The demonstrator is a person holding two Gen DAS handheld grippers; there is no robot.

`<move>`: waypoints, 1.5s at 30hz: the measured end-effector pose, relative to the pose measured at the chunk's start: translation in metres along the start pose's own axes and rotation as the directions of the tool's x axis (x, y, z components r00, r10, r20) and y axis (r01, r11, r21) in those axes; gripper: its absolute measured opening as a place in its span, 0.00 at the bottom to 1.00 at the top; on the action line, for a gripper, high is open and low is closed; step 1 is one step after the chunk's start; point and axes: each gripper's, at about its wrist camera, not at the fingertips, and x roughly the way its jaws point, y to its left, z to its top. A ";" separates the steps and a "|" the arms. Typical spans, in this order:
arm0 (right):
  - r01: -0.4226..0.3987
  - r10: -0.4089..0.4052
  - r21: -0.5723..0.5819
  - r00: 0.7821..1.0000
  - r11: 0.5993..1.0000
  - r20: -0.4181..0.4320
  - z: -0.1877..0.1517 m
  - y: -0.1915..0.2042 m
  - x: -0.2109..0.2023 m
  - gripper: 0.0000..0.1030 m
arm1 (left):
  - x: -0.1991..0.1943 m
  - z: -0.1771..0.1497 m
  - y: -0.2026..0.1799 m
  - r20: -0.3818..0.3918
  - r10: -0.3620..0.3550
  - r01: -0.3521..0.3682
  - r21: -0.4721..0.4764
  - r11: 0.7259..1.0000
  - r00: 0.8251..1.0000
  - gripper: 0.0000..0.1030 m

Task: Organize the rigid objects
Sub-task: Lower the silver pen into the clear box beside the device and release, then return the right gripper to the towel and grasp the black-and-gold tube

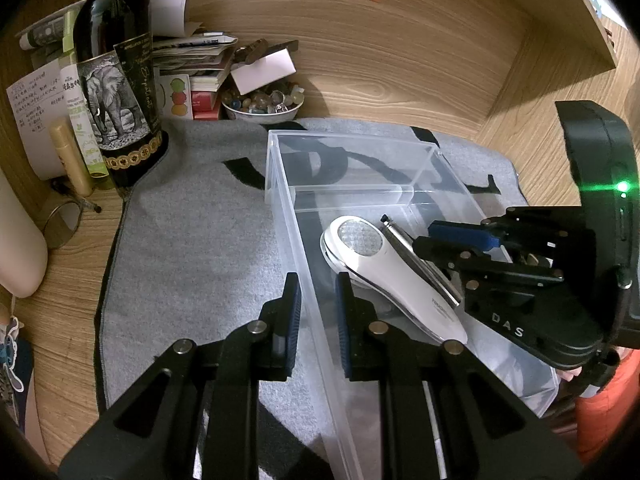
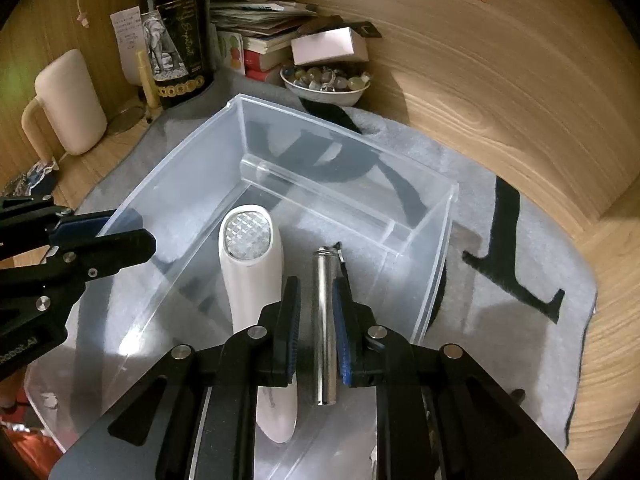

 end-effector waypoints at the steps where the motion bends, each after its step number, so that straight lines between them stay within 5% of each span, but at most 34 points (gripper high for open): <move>1: 0.000 0.000 0.001 1.000 1.000 0.002 0.000 0.000 0.000 0.15 | 0.000 0.000 0.000 0.000 0.000 0.000 0.000 1.000 1.000 0.15; 14: -0.008 -0.008 0.076 0.978 0.997 0.206 -0.004 -0.011 -0.063 0.71 | 0.000 0.000 0.000 0.000 0.001 -0.001 0.002 1.000 1.000 0.15; 24: 0.102 -0.167 0.218 0.938 0.971 0.303 -0.030 -0.057 -0.116 0.79 | 0.000 0.000 0.000 0.000 0.002 -0.002 0.003 1.000 1.000 0.15; 33: 0.210 -0.301 0.386 0.934 0.898 0.191 -0.081 -0.114 -0.114 0.79 | -0.001 -0.001 0.001 0.001 0.002 -0.002 0.003 1.000 1.000 0.15; 45: 0.174 -0.187 0.474 0.982 0.863 -0.020 -0.132 -0.133 -0.041 0.79 | -0.001 -0.002 0.000 -0.002 0.015 -0.015 0.004 1.000 1.000 0.15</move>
